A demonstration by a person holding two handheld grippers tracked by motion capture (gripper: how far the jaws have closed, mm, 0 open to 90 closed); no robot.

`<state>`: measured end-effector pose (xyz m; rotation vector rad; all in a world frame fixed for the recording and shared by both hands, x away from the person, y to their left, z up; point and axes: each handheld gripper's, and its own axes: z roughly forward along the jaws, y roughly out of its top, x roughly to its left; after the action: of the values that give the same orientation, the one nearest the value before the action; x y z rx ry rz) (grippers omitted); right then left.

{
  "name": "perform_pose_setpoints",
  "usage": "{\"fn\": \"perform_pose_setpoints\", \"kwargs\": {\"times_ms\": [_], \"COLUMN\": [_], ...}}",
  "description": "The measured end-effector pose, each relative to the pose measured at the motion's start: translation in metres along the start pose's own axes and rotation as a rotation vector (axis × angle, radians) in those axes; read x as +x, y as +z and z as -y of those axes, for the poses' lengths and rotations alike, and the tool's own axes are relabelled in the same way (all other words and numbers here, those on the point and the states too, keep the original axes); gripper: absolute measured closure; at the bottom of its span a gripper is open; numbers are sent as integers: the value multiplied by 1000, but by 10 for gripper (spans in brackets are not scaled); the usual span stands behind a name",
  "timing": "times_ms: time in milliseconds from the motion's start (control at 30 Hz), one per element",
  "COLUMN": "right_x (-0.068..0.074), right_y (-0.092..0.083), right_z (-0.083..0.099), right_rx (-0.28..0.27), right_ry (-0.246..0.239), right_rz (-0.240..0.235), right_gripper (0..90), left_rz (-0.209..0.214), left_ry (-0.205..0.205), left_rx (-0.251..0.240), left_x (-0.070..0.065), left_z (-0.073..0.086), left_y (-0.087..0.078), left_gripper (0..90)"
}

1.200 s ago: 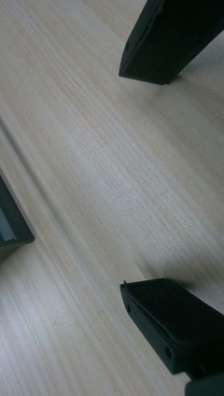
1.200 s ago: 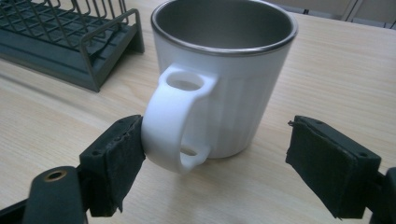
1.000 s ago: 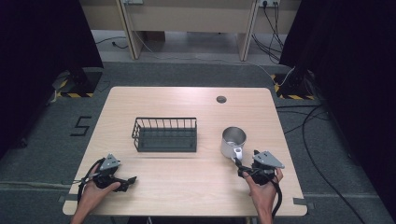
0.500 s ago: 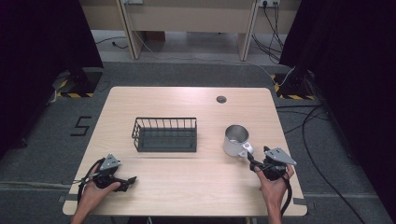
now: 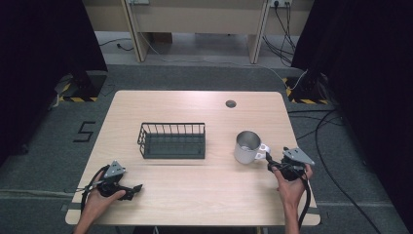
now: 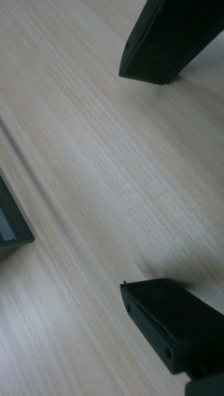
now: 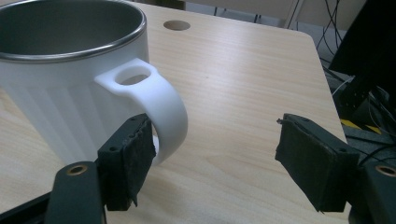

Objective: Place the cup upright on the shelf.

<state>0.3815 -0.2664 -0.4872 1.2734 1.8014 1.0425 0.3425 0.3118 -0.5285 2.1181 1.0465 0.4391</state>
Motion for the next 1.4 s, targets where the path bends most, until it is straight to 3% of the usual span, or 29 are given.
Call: {"fn": "perform_pose_setpoints", "kwargs": {"times_ms": [333,433,467,600,633,767,900,1133,1400], "right_x": [-6,-3,-1,2,2,15,27,36,41], "right_y": [2,-5,-11,-17,-17,-17,-9,8,19], "right_z": [0,-3,-5,-9,-9,-18,-24,-33,-40], "right_rx": [7,-39,-83,-135,-135,-183,-185,-153,-139], "right_ry": [16,43,73,114,114,77,29,-11,-21], "right_rz": [27,-5,-45,-128,-128,-210,-249,-227,-269], "right_gripper": [265,265,242,184,184,149,150,150,151], "left_rz": [0,0,0,0,0,0,0,0,0], "left_ry": [0,0,0,0,0,0,0,0,0], "left_rx": [0,0,0,0,0,0,0,0,0], "left_x": [0,0,0,0,0,0,0,0,0], "left_z": [0,0,0,0,0,0,0,0,0], "left_y": [0,0,0,0,0,0,0,0,0], "left_gripper": [0,0,0,0,0,0,0,0,0]}}
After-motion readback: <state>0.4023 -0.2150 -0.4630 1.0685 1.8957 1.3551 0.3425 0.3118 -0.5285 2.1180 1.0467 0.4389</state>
